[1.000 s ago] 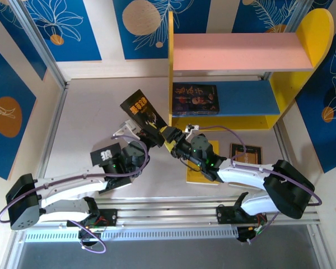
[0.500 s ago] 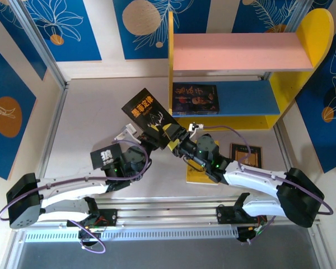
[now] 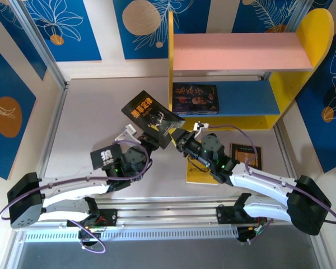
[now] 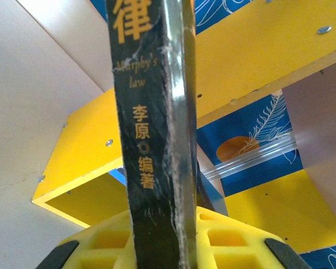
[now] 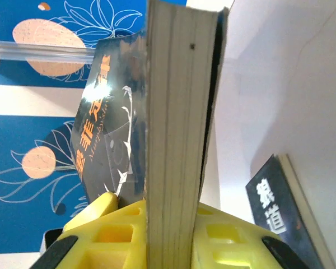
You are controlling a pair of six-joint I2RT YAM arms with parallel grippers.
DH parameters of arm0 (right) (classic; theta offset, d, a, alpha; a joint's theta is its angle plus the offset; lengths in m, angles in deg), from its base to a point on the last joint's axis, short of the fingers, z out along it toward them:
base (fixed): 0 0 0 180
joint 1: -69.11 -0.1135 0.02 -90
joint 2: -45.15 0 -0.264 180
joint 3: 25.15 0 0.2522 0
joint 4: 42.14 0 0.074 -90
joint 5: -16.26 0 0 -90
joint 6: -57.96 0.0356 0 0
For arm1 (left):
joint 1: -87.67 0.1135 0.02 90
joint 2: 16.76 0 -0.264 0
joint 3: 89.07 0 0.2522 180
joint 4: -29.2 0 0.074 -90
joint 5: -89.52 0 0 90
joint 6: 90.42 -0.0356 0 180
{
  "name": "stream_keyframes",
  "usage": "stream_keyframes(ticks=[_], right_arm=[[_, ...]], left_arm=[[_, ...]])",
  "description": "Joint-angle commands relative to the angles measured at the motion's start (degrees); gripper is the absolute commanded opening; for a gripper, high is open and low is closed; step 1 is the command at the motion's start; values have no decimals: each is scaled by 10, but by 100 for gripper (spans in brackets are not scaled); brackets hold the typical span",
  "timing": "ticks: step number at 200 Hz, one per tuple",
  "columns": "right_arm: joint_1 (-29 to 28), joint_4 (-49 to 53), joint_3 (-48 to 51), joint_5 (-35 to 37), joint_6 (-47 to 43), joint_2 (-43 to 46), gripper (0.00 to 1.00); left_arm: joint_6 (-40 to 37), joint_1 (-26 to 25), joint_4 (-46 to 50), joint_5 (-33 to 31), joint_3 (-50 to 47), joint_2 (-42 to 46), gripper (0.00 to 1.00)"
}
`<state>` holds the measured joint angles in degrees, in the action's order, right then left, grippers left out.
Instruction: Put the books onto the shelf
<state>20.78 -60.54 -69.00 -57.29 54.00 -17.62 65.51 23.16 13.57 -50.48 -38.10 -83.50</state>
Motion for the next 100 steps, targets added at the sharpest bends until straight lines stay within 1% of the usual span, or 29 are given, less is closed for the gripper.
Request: stream_keyframes(ticks=[1, 12, 25, 35, 50, 59, 71, 88, 100], right_arm=[[7, -7, -13, -3, -32, 12, 16], [15, -3, -10, -19, -42, 18, 14], [30, 16, -8, -49, -64, 34, 13], [42, 45, -9, -71, -85, 50, 13], [70, 100, -23, -129, -130, 72, 13], [85, 131, -29, -160, -159, 85, 12], [104, 171, -33, -190, -186, 105, 12], [138, 223, -38, -245, -224, 129, 11], [165, 265, -49, -293, -256, 140, 11]], left_arm=[[-18, -7, -3, 17, 21, 0, 25], [-28, -7, 10, 16, 20, 12, 37], [-35, -6, 51, 7, 23, 35, 46], [-47, -5, 91, 0, 29, 53, 50], [-65, -2, 162, -12, 45, 80, 55], [-78, 0, 203, -17, 55, 94, 59], [-92, 7, 250, -14, 67, 112, 63], [-127, 33, 313, 30, 92, 130, 66], [-147, 66, 371, 87, 120, 135, 66]])
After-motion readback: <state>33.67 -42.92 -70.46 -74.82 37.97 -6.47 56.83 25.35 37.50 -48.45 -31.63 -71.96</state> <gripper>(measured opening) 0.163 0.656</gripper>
